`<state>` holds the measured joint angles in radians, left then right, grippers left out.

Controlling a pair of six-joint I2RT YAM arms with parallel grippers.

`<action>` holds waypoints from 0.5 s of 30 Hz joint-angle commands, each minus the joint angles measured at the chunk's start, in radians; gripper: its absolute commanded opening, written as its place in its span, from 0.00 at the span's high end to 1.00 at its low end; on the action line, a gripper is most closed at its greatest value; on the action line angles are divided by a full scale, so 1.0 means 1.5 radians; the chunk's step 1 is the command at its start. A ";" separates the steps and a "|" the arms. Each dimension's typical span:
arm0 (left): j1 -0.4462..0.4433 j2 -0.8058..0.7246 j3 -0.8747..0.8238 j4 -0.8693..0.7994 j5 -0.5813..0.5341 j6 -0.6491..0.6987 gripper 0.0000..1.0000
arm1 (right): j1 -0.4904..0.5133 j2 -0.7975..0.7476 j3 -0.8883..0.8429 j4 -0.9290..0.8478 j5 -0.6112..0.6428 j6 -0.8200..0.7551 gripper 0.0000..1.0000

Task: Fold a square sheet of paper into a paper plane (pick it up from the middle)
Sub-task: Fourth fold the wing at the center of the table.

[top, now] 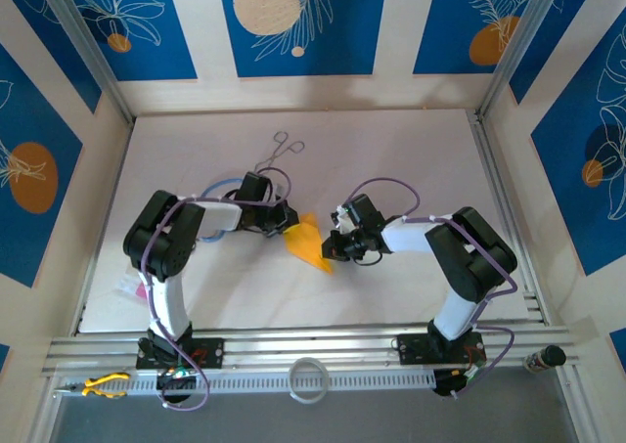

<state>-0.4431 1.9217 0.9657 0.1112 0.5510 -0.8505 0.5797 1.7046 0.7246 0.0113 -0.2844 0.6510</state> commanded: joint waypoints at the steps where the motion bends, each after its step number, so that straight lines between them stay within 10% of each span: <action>1: 0.040 0.026 0.021 -0.036 -0.058 0.047 0.88 | -0.008 0.015 -0.037 -0.127 0.054 -0.020 1.00; 15: 0.060 0.010 0.068 -0.095 -0.057 0.115 0.87 | -0.010 0.016 -0.036 -0.128 0.052 -0.020 1.00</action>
<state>-0.3637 1.9350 1.0431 0.0132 0.4816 -0.7242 0.5716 1.6978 0.7235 -0.0101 -0.2874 0.6430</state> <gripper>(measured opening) 0.132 0.045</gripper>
